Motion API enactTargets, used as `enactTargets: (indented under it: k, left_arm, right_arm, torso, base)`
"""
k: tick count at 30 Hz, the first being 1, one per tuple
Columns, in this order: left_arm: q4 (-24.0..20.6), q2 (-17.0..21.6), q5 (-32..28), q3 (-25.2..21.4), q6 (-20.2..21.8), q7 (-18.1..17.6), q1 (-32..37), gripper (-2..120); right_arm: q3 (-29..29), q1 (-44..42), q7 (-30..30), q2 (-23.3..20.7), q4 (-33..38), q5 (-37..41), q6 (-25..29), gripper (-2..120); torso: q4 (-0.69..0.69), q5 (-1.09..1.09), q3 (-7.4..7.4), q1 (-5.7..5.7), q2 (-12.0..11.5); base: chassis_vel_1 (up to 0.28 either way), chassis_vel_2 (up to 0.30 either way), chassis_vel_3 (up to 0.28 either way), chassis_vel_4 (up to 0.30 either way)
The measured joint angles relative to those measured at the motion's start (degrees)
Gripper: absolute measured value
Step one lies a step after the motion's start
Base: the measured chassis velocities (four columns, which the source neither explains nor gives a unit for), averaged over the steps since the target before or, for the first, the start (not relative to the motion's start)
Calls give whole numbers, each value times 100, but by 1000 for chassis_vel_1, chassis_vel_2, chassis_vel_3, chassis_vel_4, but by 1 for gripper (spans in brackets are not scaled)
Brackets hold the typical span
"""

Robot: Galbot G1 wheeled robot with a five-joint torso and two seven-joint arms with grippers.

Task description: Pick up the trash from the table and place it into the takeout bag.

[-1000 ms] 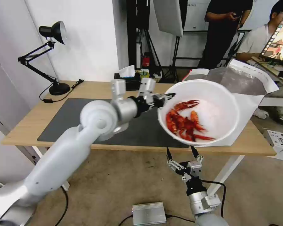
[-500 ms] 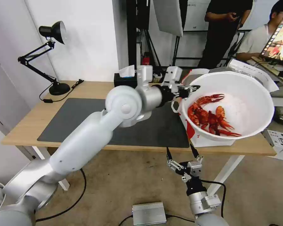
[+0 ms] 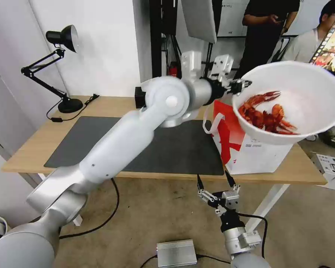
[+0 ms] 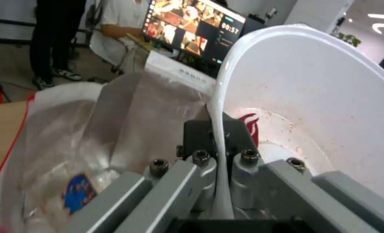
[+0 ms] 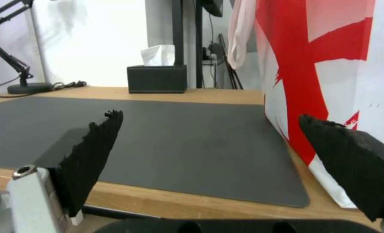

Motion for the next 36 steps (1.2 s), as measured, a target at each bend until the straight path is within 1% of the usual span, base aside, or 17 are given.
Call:
enactTargets:
  k: [1, 3, 6, 9, 10, 12, 14, 16, 20, 22, 23, 25, 26, 28, 29, 32, 36]
  left_arm:
    - [0, 0, 0, 0, 0, 0, 0, 0]
    - [258, -277, 18, -6, -36, -119, -135, 0]
    - [444, -440, 68, -7, -49, -197, -224, 0]
    - [898, -708, 205, -2, -87, -389, -367, 0]
    - [898, -708, 205, -2, -87, -389, -367, 0]
    - [1270, -873, 316, -11, -175, -520, -422, 0]
    - [1329, -897, 335, -13, -195, -550, -428, 0]
    - [1593, -948, 405, -9, -383, -770, -472, 0]
    - [1738, -949, 400, 4, -535, -961, -509, 0]
    - [1848, -950, 278, 4, -685, -1248, -570, 0]
    - [1848, -950, 278, 4, -685, -1248, -570, 0]
    - [1942, -949, 184, 24, -795, -1558, -620, 0]
    - [1942, -949, 184, 24, -795, -1558, -620, 0]
    - [1978, -946, 168, 70, -848, -1776, -627, 0]
    - [1978, -946, 168, 70, -848, -1776, -627, 0]
    - [1965, -944, 170, 243, -922, -2153, -581, 0]
    - [1937, -942, 206, 351, -942, -2322, -512, 0]
  right_arm:
    - [0, 0, 0, 0, 0, 0, 0, 100]
    - [0, 0, 0, 0, 0, 0, 0, 100]
    - [0, 0, 0, 0, 0, 0, 0, 100]
    - [0, 0, 0, 0, 0, 0, 0, 100]
    - [0, 0, 0, 0, 0, 0, 0, 100]
    - [0, 0, 0, 0, 0, 0, 0, 100]
    - [0, 0, 0, 0, 0, 0, 0, 100]
    - [0, 0, 0, 0, 0, 0, 0, 100]
    - [0, 0, 0, 0, 0, 0, 0, 100]
    - [0, 0, 0, 0, 0, 0, 0, 100]
    - [0, 0, 0, 0, 0, 0, 0, 100]
    - [0, 0, 0, 0, 0, 0, 0, 100]
    - [0, 0, 0, 0, 0, 0, 0, 100]
    - [0, 0, -1, 0, 0, 0, 0, 100]
    - [0, 0, -1, 0, 0, 0, 0, 100]
    - [0, 0, 0, 0, 0, 0, 0, 100]
    - [0, 0, 0, 0, 0, 0, 0, 100]
  torso:
    - [0, 0, 0, 0, 0]
    - [-2, 0, 0, 0, 0]
    - [-2, 1, 0, 0, 0]
    - [0, 0, 0, 0, 0]
    - [0, 0, 0, 0, 0]
    - [-2, 1, 0, 0, 0]
    - [-1, 1, 0, 0, 0]
    - [-1, 0, 0, 0, 0]
    - [0, -1, 0, 0, 0]
    - [0, -1, 0, 0, 0]
    - [0, -1, 0, 0, 0]
    - [-1, -1, 0, 0, 0]
    - [-1, -1, 0, 0, 0]
    - [0, -1, 0, 0, 0]
    - [0, -1, 0, 0, 0]
    - [-1, -1, 0, 0, 0]
    - [-1, -1, 0, 0, 0]
  base:
    - [0, 0, 0, 0]
    - [0, 0, 0, 0]
    - [0, 0, 0, 0]
    - [0, 0, 0, 0]
    - [0, 0, 0, 0]
    - [0, 0, 0, 0]
    - [0, 0, 0, 0]
    - [0, 0, 0, 0]
    - [0, 0, 0, 0]
    - [0, 0, 0, 0]
    - [0, 0, 0, 0]
    - [0, 0, 0, 0]
    - [0, 0, 0, 0]
    - [0, 0, 0, 0]
    - [0, 0, 0, 0]
    - [0, 0, 0, 0]
    - [0, 0, 0, 0]
